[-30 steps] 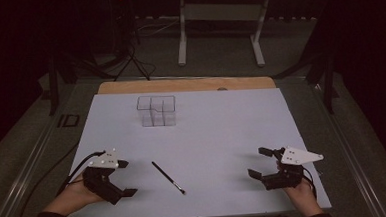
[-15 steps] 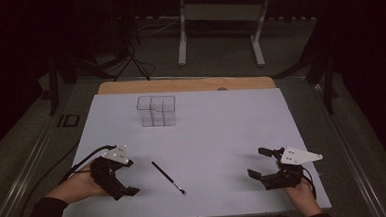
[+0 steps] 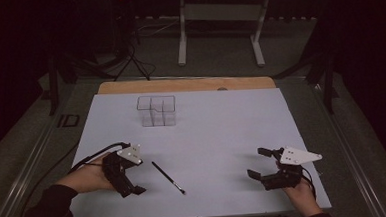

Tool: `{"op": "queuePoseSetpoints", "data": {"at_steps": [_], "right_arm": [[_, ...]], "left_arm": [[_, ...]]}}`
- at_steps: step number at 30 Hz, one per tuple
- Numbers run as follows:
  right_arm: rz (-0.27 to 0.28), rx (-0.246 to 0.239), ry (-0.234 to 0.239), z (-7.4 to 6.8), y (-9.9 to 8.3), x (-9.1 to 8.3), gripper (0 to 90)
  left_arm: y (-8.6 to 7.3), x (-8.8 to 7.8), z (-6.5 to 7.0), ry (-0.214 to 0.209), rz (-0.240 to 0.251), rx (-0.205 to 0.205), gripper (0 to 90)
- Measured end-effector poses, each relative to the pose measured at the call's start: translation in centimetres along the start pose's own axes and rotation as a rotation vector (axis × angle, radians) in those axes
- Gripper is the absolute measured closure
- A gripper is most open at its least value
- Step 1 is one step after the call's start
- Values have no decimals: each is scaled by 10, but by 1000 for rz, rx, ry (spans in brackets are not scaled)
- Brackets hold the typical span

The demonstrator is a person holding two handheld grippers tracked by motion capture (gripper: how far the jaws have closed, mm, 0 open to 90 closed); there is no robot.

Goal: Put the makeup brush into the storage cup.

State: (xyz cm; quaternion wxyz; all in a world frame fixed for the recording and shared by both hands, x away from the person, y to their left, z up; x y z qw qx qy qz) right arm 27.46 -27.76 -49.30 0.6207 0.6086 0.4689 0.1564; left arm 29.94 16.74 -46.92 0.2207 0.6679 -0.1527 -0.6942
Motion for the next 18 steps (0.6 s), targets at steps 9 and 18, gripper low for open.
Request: {"op": "queuePoseSetpoints", "data": {"at_steps": [9, 18], "right_arm": [[-3, 6, 2, 0, 0, 1, 127], [-6, 9, 4, 0, -1, 1, 127]], "left_arm": [[12, 12, -4, 3, -64, 100, 70], [27, 30, -8, -13, -155, 223, 88]]}}
Point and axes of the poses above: each handheld gripper's, and its own axes: x roughly forward along the jaws, y roughly out of its top, z roughly to its right, the point moved 3 cm from there along x, roughly forward along the jaws, and after that the axes turned 7 degrees about x, right-handed, at the moved point
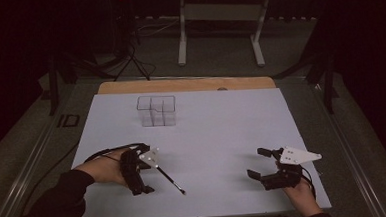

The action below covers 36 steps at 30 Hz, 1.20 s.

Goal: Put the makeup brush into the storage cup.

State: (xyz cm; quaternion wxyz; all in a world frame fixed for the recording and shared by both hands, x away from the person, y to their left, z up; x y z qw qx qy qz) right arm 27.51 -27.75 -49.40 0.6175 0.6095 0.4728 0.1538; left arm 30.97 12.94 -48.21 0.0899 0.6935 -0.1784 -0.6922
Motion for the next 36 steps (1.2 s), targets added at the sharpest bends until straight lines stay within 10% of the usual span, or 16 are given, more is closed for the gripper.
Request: {"op": "queuePoseSetpoints", "data": {"at_steps": [22, 36], "right_arm": [[-1, 6, 8, 1, -1, 1, 127], [-2, 6, 13, 2, -1, 1, 127]], "left_arm": [[38, 34, -9, -49, -135, 298, 302], [54, 39, -12, -101, -35, 453, 574]]}}
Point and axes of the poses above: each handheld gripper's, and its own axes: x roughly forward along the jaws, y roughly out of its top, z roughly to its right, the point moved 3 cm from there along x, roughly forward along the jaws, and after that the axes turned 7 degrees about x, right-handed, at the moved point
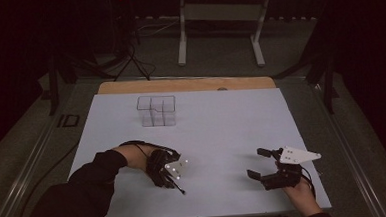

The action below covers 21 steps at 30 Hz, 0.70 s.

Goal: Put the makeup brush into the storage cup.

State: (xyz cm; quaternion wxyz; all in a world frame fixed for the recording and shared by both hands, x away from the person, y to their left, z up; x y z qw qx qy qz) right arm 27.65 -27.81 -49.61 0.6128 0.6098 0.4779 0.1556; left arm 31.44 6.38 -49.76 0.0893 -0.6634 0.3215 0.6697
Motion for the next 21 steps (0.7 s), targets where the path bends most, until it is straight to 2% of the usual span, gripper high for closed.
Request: {"op": "queuePoseSetpoints", "data": {"at_steps": [1, 3, 5, 7, 11, 12, 16, 21], "right_arm": [[0, 0, 0, 0, 0, 0, 127], [0, 1, 1, 0, 0, 0, 127], [-1, 1, 0, 0, 0, 0, 128], [0, 1, 1, 0, 0, 0, 128], [-2, 0, 0, 0, 0, 0, 128], [-1, 0, 2, 0, 0, 0, 128], [-1, 0, 3, 0, 0, 0, 132], [0, 0, 0, 0, 0, 0, 131]], "left_arm": [[0, 2, 0, -12, -11, 7, 574], [2, 4, 0, -19, 6, 6, 574], [3, 7, 0, -30, -15, 35, 600], [3, 10, 0, -33, -22, 40, 616], [4, 14, -1, -37, 1, 69, 670], [4, 15, -2, -42, -3, 61, 674], [5, 19, -2, -58, -25, 95, 715], [4, 23, -2, -74, -60, 108, 729]]}}
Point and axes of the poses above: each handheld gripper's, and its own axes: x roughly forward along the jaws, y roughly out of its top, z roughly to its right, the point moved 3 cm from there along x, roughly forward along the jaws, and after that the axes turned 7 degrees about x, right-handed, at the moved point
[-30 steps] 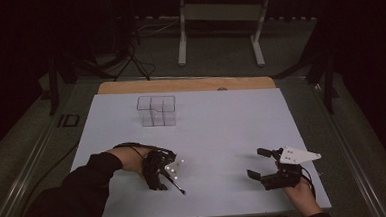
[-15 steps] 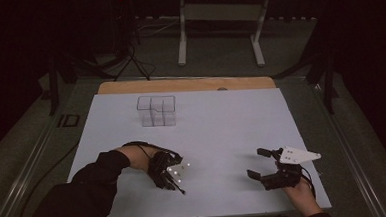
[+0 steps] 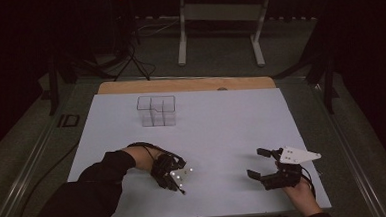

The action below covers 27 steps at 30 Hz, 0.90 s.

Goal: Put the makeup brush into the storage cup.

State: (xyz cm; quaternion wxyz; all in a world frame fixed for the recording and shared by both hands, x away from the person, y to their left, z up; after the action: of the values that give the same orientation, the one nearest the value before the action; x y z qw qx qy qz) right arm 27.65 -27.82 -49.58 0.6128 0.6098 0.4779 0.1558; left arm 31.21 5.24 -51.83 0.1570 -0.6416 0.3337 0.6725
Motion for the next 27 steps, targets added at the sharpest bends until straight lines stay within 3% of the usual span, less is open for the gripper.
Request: {"op": "queuePoseSetpoints", "data": {"at_steps": [3, 8, 16, 25, 27], "right_arm": [[0, 0, -2, 1, 0, 0, 132], [0, 0, 0, 0, 0, 0, 132], [0, 0, -3, 0, 0, 0, 132], [1, 1, -5, 1, 0, 0, 131], [2, 0, -6, 0, 0, 0, 132]], "left_arm": [[-1, 1, 0, -10, 19, -8, 763], [1, 1, 0, -26, 9, -7, 830], [3, 1, -2, -42, -12, -35, 845], [0, -29, -12, 61, 2, -174, 854], [-1, -31, -13, 70, -2, -188, 854]]}}
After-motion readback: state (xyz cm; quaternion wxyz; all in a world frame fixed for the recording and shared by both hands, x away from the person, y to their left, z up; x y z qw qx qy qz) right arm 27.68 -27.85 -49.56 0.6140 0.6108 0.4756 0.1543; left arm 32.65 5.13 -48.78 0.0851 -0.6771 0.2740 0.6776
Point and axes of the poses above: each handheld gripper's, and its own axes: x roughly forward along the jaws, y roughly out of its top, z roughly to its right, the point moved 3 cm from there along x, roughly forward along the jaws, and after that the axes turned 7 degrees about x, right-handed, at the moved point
